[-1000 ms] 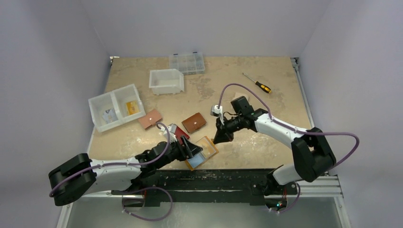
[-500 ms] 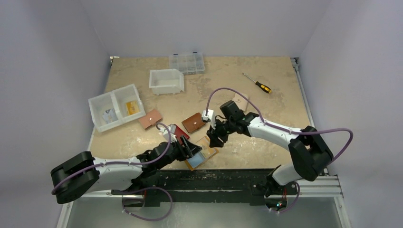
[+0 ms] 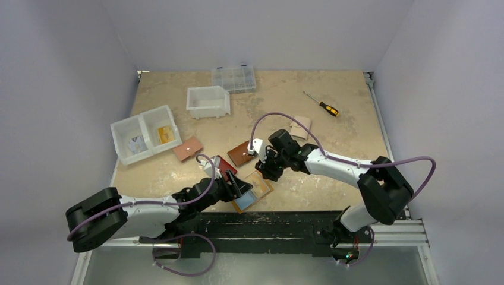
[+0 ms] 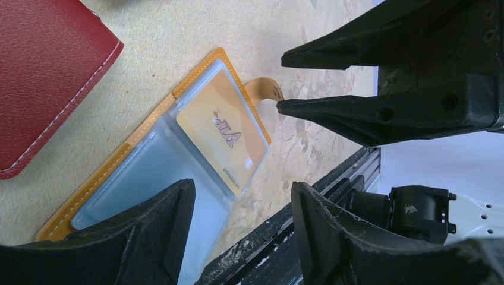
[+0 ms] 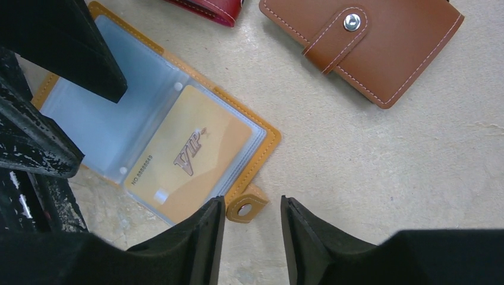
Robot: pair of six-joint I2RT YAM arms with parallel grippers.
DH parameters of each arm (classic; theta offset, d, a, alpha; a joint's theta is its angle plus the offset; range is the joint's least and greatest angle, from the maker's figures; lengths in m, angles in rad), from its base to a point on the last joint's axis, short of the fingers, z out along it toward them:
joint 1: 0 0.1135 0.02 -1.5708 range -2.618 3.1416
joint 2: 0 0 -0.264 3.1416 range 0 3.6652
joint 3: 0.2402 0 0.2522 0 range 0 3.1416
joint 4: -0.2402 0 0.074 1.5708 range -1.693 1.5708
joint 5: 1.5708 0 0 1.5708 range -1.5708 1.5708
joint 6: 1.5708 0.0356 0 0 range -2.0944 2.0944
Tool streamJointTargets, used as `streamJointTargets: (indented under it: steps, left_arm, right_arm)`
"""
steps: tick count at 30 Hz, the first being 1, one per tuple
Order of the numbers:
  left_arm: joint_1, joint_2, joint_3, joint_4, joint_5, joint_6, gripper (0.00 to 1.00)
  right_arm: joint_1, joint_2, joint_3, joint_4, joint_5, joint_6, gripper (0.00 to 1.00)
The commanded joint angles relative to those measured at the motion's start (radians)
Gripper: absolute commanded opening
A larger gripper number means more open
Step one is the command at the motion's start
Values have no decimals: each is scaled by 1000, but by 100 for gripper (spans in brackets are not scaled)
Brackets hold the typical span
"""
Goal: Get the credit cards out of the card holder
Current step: Remove the credit card from the card holder.
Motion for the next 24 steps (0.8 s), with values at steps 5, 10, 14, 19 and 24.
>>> streamJointTargets:
  steps: [5,10,14,19,24]
  left_arm:
    - [-6,50,23,93,11,-28,64]
    - [-7,63,22,115,30,-45,64]
    - [-8,58,24,123,36,-45,65]
    - [-8,84,68,115,27,-15,65]
    - [-7,204,163,152,55,31,66]
  right_arm:
    - [22,24,37,28,79,-24,25]
    - [22,7,43,26,104,-18,0]
    - [14,-39,25,38,179,-32,0]
    - [-59,-79,10,20,233,-50,0]
    - [-144,-113,-17,1,244,-52,0]
